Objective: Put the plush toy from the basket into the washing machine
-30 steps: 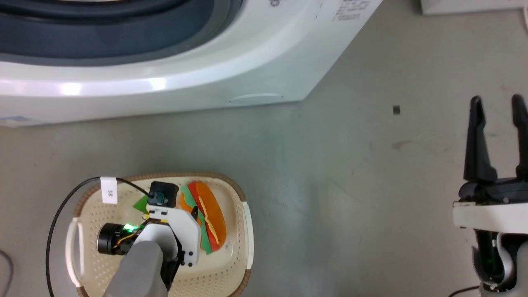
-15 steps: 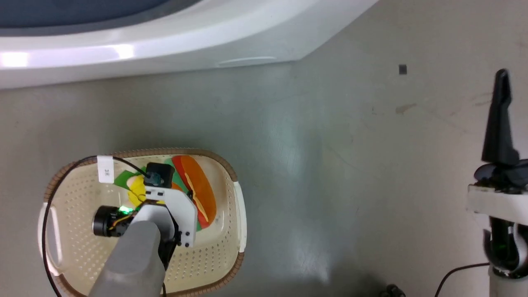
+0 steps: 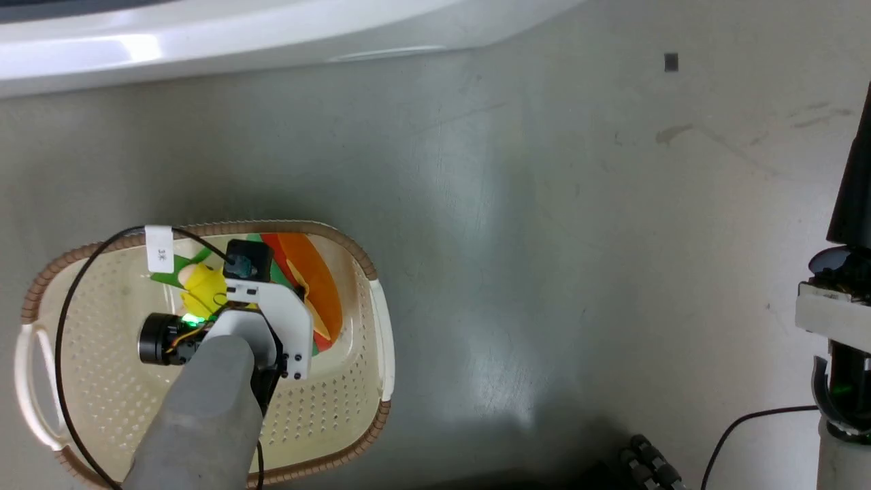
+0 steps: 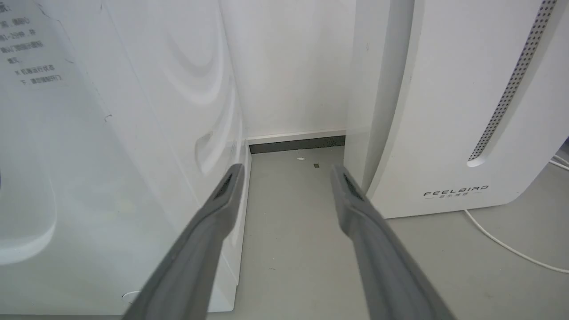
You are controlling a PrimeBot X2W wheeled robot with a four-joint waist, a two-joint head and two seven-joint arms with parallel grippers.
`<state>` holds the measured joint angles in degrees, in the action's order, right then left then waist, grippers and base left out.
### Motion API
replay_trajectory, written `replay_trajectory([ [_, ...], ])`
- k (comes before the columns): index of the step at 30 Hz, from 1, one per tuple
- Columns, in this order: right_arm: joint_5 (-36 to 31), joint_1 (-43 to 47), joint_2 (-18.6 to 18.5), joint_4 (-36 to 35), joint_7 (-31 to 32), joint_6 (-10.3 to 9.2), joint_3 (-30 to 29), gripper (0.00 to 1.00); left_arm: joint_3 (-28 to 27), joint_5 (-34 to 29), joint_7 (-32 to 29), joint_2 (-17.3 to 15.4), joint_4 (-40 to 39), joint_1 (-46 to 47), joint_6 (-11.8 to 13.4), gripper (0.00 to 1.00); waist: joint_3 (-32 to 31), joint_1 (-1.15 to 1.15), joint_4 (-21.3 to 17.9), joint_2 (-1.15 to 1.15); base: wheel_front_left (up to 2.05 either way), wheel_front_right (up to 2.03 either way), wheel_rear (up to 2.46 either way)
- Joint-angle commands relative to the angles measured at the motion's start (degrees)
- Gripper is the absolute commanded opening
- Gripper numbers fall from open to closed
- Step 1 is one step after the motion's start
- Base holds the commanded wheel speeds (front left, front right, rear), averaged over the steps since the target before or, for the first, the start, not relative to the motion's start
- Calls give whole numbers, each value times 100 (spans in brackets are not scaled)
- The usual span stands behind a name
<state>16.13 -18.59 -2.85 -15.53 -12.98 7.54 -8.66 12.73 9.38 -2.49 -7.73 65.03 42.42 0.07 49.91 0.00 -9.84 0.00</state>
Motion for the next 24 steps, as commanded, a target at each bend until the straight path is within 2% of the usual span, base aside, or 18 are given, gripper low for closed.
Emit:
replay_trajectory([
  [1, 69, -159, -2, -70, -61, -5, -28, 100, 55, 48, 2, -44, 196, 162, 58, 100, 117, 0, -41, 0, 0, 0, 0],
  [8, 159, -302, -2, -122, -132, -5, -54, 100, 173, 117, 32, -100, 549, 423, 109, 100, 364, 0, -114, 0, 0, 0, 0],
  [9, 171, -324, -2, -125, -144, -5, -64, 100, 191, 136, 5, -101, 608, 456, 103, 95, 392, 0, -124, 0, 0, 0, 0],
  [10, 181, -345, -2, -129, -156, -5, -72, 100, 210, 152, -19, -105, 667, 487, 100, 29, 417, 0, -134, 0, 0, 0, 0],
  [11, 193, -367, -2, -133, -168, -5, -85, 100, 230, 169, -38, -110, 726, 515, 89, 0, 433, 0, -143, 0, 0, 0, 0],
  [13, 218, -408, -3, -145, -192, -5, -112, 100, 269, 213, -103, -121, 844, 558, 19, 0, 455, 0, -163, 0, 0, 0, 0],
  [24, 172, -360, -3, -67, -202, -5, -77, 100, 276, 387, 47, -92, 892, 385, -35, 0, 2, 0, -135, 0, 0, 0, 0],
])
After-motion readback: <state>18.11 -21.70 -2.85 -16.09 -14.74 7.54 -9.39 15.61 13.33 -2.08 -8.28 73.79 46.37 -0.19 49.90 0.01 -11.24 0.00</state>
